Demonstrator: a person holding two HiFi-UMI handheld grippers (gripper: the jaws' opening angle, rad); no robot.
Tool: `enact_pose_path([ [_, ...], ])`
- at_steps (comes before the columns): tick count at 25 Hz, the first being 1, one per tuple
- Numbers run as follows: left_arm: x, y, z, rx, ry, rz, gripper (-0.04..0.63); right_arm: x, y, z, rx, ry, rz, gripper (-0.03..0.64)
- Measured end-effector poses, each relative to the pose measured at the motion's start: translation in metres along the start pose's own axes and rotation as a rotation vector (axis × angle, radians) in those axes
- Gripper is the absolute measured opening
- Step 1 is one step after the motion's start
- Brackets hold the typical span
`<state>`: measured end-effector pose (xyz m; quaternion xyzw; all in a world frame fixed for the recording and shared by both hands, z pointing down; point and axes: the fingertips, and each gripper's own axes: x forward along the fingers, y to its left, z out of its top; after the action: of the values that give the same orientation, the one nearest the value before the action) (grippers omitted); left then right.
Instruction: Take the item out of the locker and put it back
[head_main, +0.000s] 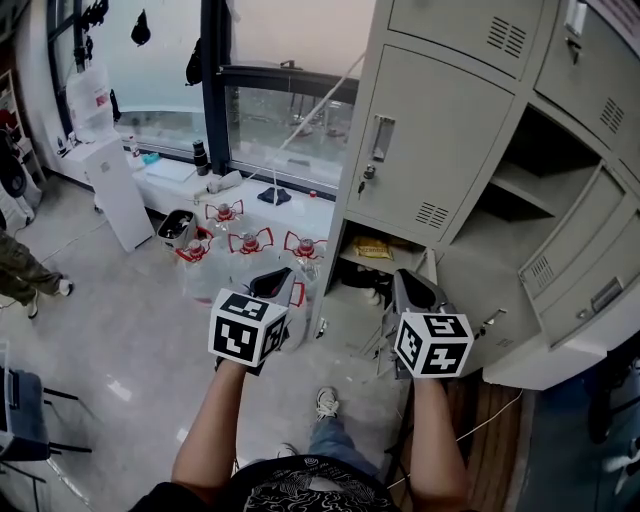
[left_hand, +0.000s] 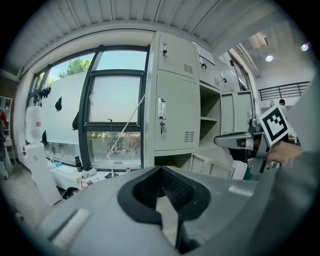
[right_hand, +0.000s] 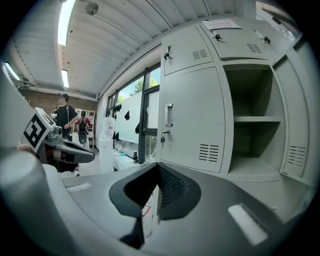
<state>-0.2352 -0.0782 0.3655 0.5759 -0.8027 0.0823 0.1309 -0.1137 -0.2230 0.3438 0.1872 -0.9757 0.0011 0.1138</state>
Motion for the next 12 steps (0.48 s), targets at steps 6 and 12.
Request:
enact_pose_path([
  [6, -0.0087, 0.0001, 0.0006, 0.002, -0.027, -0.004, 0.000, -0.0064, 0.0016, -0.0004, -0.021, -0.009, -0.005, 0.023],
  [12, -0.0097, 0.0007, 0.0032, -0.001, -0.036, 0.004, 0.000, -0.0111, 0.0019, -0.0016, -0.029, -0.012, -0.008, 0.023],
])
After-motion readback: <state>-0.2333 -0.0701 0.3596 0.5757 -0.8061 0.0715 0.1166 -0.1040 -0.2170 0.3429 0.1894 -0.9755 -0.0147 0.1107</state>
